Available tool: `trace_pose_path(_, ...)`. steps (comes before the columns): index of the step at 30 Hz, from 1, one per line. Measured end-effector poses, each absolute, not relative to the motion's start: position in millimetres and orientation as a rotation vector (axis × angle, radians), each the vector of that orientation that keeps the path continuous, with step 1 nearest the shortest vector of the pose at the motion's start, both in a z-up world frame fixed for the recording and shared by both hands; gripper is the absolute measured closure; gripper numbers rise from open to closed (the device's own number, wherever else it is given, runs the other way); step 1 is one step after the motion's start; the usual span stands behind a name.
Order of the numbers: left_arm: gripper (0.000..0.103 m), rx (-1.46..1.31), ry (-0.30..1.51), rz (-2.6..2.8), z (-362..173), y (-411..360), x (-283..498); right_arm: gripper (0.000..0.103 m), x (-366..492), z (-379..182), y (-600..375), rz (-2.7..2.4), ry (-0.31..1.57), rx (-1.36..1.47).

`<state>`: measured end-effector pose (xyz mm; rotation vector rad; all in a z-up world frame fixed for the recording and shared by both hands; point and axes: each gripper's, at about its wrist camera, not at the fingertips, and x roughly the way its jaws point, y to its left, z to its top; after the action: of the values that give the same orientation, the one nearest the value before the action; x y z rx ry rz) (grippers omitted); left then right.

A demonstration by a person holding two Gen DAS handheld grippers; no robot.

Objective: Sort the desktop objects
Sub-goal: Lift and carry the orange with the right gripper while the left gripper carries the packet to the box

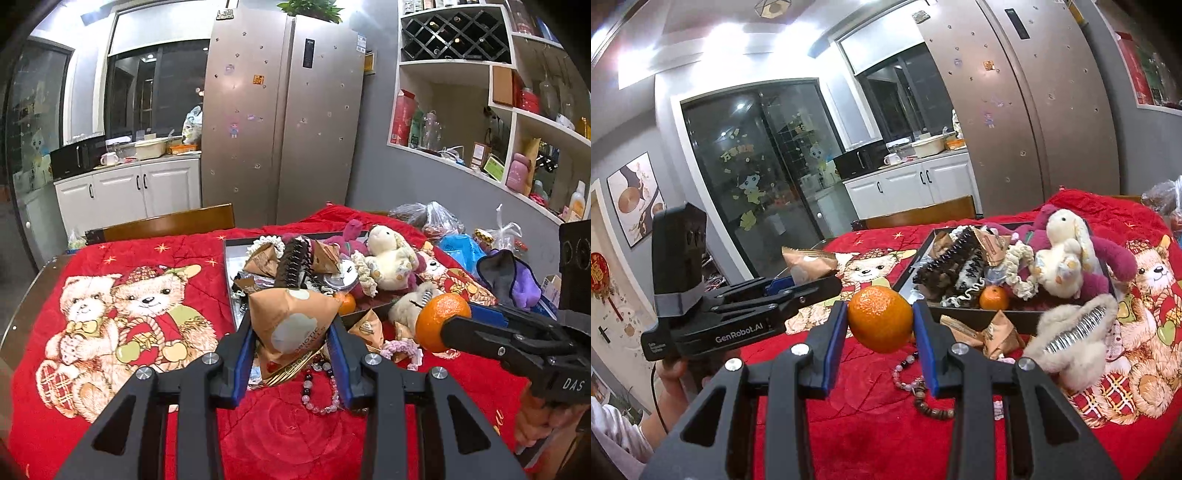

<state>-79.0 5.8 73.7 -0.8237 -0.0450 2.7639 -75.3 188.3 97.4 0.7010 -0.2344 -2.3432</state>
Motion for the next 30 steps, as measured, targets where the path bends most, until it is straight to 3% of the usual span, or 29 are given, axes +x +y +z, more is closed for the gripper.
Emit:
trace_pose_path(15,0.066,-0.798,-0.126,2.823,119.4,14.6,-145.3,0.066,-139.3,166.4,189.5,-2.550,-0.214,0.716)
trace_pose_path(30,0.066,-0.836,-0.055,2.864,88.6,48.3,-234.3,0.066,-253.3,115.7,190.2,-2.649,-0.173,0.780)
